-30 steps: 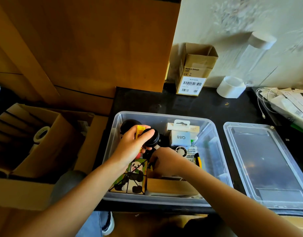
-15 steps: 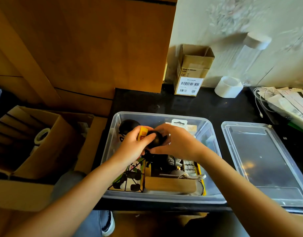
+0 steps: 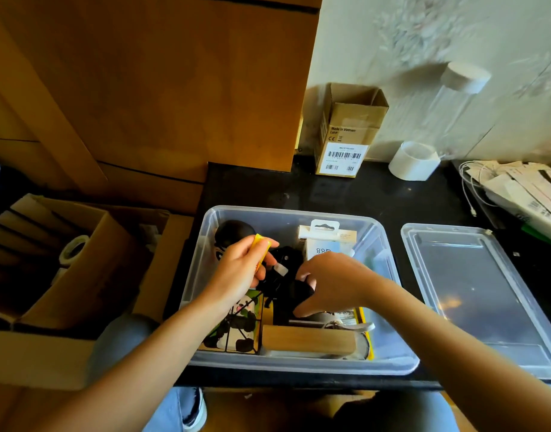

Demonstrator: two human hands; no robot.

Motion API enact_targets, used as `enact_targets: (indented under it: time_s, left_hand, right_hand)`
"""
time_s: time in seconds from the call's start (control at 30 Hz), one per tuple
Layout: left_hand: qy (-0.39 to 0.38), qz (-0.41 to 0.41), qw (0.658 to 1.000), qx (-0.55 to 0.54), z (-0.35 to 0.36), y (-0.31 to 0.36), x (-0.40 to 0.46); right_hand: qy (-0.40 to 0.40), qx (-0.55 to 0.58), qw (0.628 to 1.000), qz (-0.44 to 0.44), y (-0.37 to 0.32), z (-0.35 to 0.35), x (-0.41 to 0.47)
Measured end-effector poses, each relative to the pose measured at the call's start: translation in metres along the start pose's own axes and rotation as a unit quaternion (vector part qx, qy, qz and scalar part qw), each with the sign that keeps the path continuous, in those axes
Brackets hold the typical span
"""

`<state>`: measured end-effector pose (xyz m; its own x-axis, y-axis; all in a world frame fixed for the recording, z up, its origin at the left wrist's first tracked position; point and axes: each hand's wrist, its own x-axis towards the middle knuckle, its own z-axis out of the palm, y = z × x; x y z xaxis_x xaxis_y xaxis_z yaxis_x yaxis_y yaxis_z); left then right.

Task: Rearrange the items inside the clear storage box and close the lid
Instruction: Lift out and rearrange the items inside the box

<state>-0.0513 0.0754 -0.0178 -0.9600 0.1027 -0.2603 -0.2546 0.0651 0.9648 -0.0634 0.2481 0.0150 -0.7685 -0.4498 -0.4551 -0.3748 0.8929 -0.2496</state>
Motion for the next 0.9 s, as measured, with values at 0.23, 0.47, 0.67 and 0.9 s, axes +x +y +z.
enact_targets:
  time_s: [0.23, 0.47, 0.67, 0.9]
  left_hand:
    - [0.005, 0.016, 1.0, -0.002, 0.001, -0.001, 0.0]
    - [0.003, 0.014, 0.999, -0.031, 0.001, 0.001, -0.001]
    - [0.004, 0.011, 0.999, -0.035, 0.001, 0.0, -0.001]
    - [0.005, 0.003, 0.999, -0.035, 0.001, 0.002, -0.001]
  right_hand:
    - [-0.127, -0.102, 0.987, 0.006, -0.025, 0.014, 0.025]
    - [-0.079, -0.233, 0.969, -0.008, -0.031, 0.035, 0.034]
    - [-0.065, -0.233, 0.97, -0.019, -0.031, 0.051, 0.039]
    - [-0.042, -0.228, 0.973, -0.004, -0.029, 0.05, 0.038]
